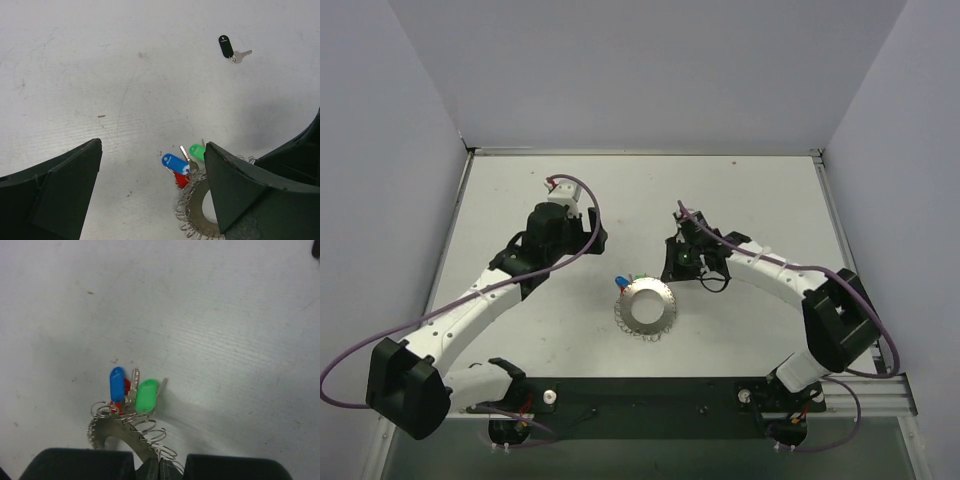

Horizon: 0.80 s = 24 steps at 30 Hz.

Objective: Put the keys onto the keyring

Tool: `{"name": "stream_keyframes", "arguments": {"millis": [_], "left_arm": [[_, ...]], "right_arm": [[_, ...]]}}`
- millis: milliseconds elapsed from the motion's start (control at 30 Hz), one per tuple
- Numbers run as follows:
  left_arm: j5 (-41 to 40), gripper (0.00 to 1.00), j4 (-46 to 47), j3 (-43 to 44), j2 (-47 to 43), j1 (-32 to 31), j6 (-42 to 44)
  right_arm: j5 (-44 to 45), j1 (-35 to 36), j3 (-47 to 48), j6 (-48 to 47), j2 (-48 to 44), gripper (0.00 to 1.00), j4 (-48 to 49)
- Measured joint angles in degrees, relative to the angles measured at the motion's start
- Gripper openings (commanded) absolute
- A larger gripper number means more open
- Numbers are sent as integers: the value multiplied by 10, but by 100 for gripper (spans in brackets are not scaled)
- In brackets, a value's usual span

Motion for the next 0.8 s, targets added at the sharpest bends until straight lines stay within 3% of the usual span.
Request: {"name": "stream_keyframes", "arguments": {"millis": [333,800], "left_arm": [[80,91,34,-15,-53,0,11],[363,88,179,-51,-119,-1,35]], "right_arm": [[-49,7,50,-141,-138,0,-10],[-219,5,27,-289,-264,0,-12]]}}
